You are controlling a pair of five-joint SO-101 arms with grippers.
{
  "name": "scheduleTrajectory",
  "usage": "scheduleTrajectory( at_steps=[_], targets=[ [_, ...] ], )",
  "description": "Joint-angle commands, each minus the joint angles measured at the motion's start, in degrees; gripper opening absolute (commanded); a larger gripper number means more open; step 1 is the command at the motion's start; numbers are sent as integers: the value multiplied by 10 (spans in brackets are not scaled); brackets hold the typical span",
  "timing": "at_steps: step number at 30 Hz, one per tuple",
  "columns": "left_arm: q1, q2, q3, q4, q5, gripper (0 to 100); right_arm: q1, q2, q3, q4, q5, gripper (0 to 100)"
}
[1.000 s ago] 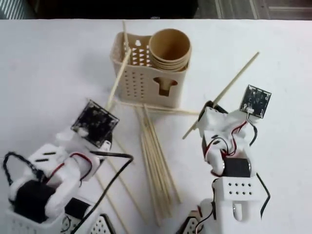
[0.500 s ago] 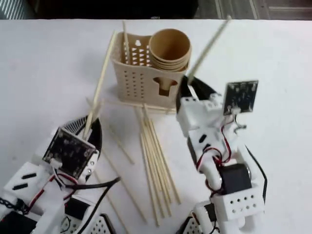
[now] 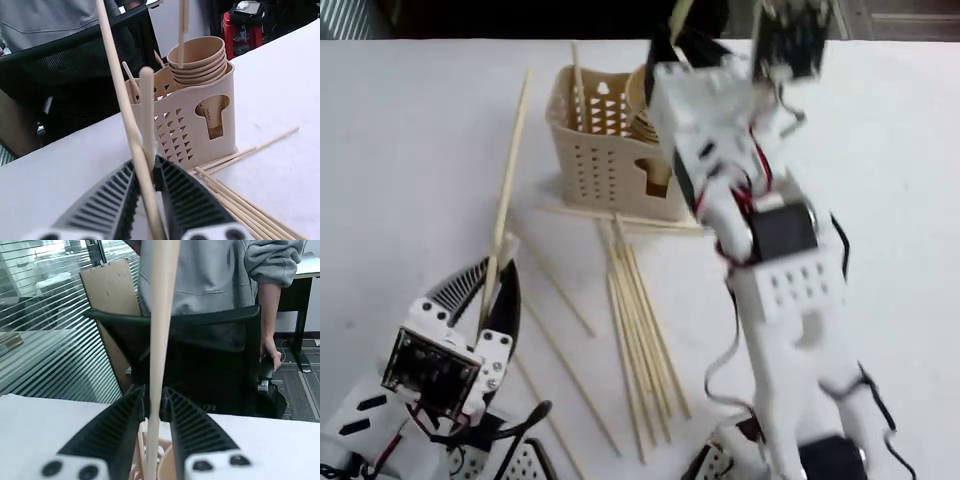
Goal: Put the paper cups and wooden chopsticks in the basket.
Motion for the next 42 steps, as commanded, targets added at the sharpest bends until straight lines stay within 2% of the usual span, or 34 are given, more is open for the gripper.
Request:
scheduleTrajectory(
  at_steps=[1, 6, 10, 14, 19, 23, 28, 34, 42],
  targets=[
    [-6, -2, -2, -17, 9, 21, -20, 84, -118, -13, 4, 17],
    [-6, -4, -3, -14, 9, 21, -23, 205, -219, -13, 5, 17],
    [-6, -4, -3, -14, 9, 21, -34, 272, -241, -13, 11, 17],
    [-6, -4, -3, -13, 9, 21, -58, 303, -237, -11, 92, 26],
    [-6, -4, -4, -13, 9, 21, -67, 305, -237, -4, 119, 156],
    [-6, -4, -2, -13, 9, 21, -68, 253, -240, 66, 118, 183],
    [-6, -4, -1, -13, 9, 21, -68, 154, -238, 210, 113, 183],
    [-2, -4, 0, -13, 9, 21, -85, 56, -239, 349, 9, 183],
    [-5, -4, 0, -12, 9, 21, -182, -5, -242, 435, -91, 183]
  ],
)
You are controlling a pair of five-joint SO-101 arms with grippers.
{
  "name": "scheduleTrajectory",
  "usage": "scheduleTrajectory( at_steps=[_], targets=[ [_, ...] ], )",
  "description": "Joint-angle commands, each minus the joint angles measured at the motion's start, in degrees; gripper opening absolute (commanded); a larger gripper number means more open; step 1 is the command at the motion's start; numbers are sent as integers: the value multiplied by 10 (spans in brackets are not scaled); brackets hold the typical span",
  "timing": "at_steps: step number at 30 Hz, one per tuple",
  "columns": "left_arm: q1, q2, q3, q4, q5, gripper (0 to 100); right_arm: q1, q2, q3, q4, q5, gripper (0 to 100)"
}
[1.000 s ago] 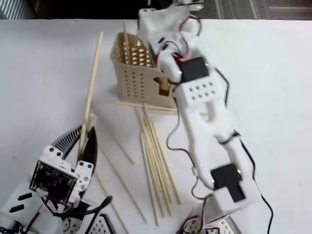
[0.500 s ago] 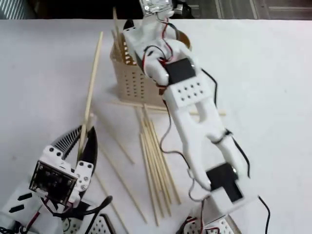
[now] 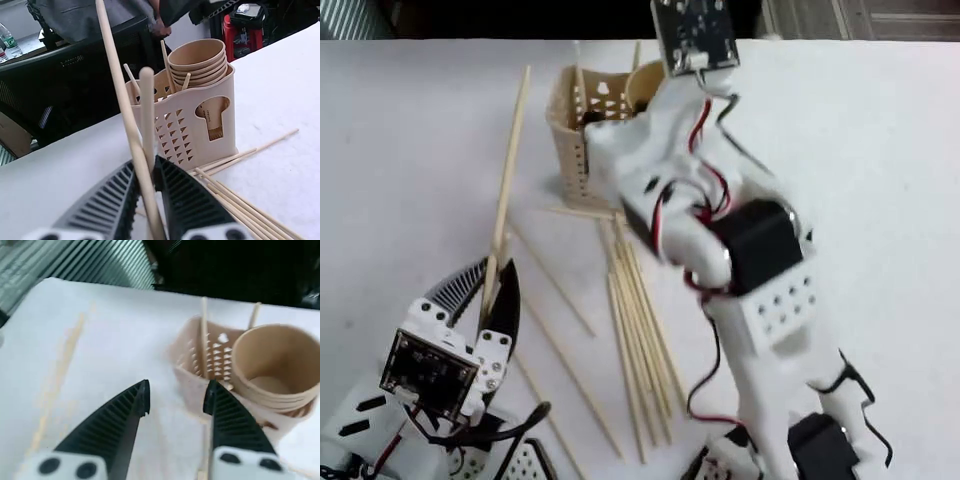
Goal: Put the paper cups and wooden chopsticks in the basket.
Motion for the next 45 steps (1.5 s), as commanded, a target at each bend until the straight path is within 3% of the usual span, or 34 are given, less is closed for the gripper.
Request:
scheduleTrajectory(
  at_steps=[1, 10, 18, 28, 36, 45],
  targets=[
    [-5, -2, 1, -11, 5, 21, -43, -41, -30, 16, -26, 183],
    [-6, -2, -3, -40, 5, 21, -26, -81, -4, 105, -38, 183],
    [-6, 1, 2, -142, 5, 21, 88, -85, 212, 85, -38, 183],
    [-6, 95, 99, -409, 6, 20, 214, -85, 461, -123, -42, 183],
    [-2, 199, 98, -620, 6, 20, 351, -85, 549, -257, -108, 183],
    [-1, 358, 79, -799, 6, 20, 365, -85, 582, -313, -127, 183]
  ],
)
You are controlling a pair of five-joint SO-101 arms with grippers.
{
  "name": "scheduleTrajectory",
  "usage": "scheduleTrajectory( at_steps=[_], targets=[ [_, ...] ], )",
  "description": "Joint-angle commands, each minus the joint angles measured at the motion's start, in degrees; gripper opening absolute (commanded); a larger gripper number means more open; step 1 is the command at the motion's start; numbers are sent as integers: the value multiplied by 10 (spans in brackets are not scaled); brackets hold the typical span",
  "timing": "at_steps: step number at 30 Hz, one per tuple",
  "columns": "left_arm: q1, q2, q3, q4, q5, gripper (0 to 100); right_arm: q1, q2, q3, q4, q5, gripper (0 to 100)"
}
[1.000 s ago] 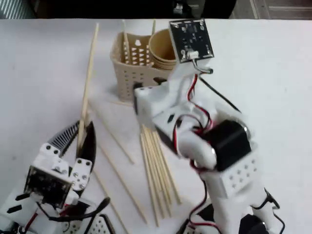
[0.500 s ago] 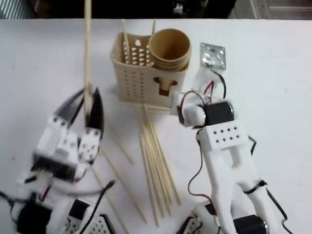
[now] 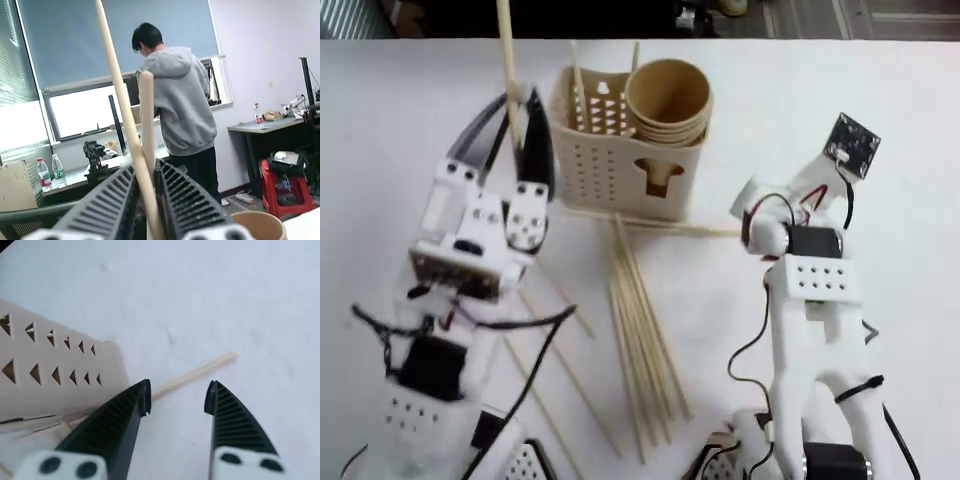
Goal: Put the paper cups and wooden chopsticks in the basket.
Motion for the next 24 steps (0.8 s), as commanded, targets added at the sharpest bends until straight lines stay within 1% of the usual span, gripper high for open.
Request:
scheduleTrajectory(
  at_steps=[1, 7, 15, 17, 21, 24],
  targets=[
    [-1, 84, -33, -72, 6, 20, 5, -14, -4, -12, -4, 183],
    [-1, 206, -130, -75, 6, 20, 7, -14, -4, -13, -2, 183],
    [-1, 342, -223, -76, 6, 20, 16, -14, -4, -13, -2, 183],
    [-1, 371, -239, -95, 6, 20, 16, -14, -5, -13, -1, 183],
    [-1, 422, -247, -166, 6, 20, 16, -14, -5, -13, 0, 183],
    [-1, 449, -246, -185, 6, 20, 16, -14, -5, -13, 0, 183]
  ],
)
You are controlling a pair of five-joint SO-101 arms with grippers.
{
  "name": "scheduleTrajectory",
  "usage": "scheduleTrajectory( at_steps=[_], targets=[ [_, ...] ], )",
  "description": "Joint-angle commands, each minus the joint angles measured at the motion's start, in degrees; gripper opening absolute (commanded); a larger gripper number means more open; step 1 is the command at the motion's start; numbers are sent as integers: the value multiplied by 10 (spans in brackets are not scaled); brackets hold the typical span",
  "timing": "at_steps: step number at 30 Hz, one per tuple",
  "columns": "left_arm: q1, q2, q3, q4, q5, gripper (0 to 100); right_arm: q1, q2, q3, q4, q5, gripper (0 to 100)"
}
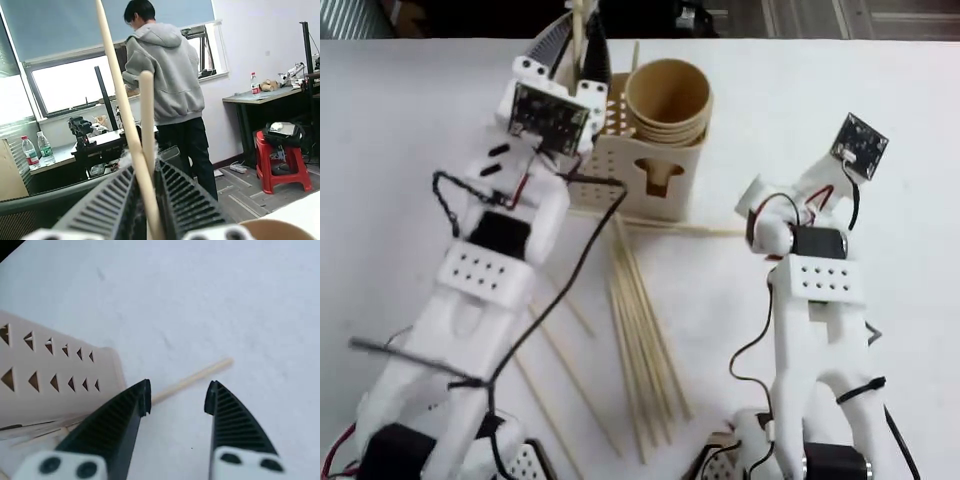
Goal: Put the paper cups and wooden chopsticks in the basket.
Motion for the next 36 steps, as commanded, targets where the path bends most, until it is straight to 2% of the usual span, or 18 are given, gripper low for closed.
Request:
scheduleTrajectory(
  at_steps=[1, 10, 15, 19, 26, 30, 36],
  targets=[
    [-1, 29, -29, -41, 6, 20, 7, -14, -5, -9, 0, 183],
    [-5, 54, 40, -40, 6, 31, 7, -14, -7, -9, 0, 183],
    [-6, 55, 69, -39, 6, 168, 7, -14, -7, -9, 1, 183],
    [-7, 55, 66, -39, 13, 129, 7, -14, -7, -9, 1, 183],
    [-23, 50, 72, -16, 13, 125, 7, -14, -7, -9, 1, 183],
    [-31, -4, 109, 5, 13, 124, 7, -14, -7, -9, 1, 183],
    [-32, -183, 211, 62, 10, 124, 7, -14, -6, -9, 1, 183]
  ],
)
